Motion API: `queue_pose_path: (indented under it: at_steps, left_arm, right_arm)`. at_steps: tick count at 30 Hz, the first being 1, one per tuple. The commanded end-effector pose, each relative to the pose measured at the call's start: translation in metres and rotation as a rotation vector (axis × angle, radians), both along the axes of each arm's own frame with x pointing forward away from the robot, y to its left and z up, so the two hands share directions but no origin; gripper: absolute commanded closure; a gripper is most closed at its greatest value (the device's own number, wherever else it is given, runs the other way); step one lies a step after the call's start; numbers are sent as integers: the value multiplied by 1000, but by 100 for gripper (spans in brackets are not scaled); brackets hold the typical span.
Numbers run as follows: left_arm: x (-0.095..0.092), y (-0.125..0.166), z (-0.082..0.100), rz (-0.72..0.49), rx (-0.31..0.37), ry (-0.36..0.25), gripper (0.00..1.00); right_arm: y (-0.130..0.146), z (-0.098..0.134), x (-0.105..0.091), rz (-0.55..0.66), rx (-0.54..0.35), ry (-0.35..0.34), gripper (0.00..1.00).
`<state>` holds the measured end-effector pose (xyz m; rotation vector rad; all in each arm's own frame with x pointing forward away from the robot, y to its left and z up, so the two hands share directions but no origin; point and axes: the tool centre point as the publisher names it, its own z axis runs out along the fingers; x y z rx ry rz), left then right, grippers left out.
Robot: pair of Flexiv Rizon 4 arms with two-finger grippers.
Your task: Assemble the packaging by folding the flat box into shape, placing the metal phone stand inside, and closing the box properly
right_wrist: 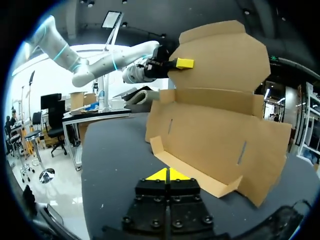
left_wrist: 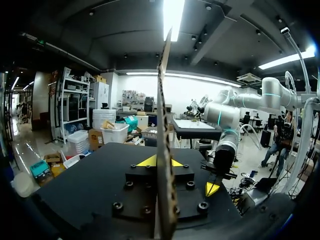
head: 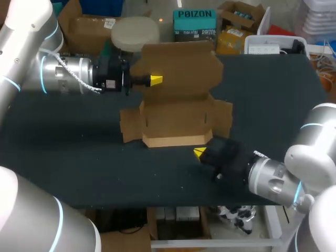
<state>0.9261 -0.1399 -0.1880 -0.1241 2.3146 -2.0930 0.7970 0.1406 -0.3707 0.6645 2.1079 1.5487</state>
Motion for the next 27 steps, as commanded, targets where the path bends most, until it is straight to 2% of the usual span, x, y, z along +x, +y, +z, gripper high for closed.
queue_pose_path:
  at_steps: [1, 9, 19, 27]
  left_arm:
    - [1, 0, -2, -4, -2, 0, 100]
    - [1, 0, -2, -4, -2, 0, 100]
    - [1, 0, -2, -4, -2, 0, 100]
    - [1, 0, -2, -4, -2, 0, 100]
  right_arm:
    - [50, -21, 38, -39, -4, 4, 100]
    - [72, -33, 60, -95, 12, 60, 100]
    - [85, -47, 77, -158, -1, 76, 100]
    - [85, -50, 85, -205, -8, 72, 100]
